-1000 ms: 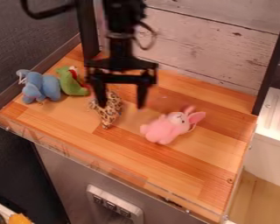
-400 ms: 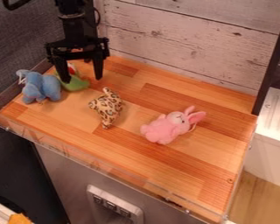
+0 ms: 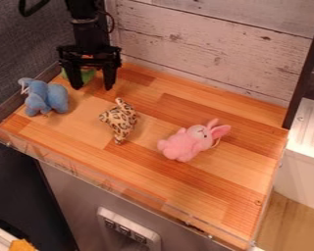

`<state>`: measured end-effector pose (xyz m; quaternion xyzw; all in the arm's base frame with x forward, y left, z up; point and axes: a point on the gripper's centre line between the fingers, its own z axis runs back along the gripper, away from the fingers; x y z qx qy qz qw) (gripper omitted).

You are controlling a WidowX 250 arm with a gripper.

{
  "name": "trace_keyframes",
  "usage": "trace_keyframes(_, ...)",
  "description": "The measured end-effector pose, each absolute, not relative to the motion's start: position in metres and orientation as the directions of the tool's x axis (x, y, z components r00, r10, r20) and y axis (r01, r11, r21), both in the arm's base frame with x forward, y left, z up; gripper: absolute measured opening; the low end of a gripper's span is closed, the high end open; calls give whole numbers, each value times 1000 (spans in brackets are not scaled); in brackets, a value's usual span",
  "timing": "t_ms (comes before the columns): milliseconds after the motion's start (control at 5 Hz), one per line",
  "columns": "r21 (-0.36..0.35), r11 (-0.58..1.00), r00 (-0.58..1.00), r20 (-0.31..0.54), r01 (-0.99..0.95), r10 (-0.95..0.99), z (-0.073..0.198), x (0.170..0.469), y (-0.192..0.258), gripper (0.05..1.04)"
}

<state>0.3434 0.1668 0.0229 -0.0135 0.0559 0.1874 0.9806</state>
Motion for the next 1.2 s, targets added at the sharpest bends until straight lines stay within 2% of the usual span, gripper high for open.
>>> trace_keyframes(200,-8,944,938,-121,-329,326,10,345,168,999)
trace_keyframes(400,-2,932,927,-97,-363,361,9,347,170,945)
trace_keyframes(800,-3,850,847,-80,-527,525,9,345,179,358)
trace_keyframes(1000,-10,825,823,-81,-565,563,8,347,179,149)
trace_keyframes(1200,-11,828,826,-77,-561,559,9,352,181,62)
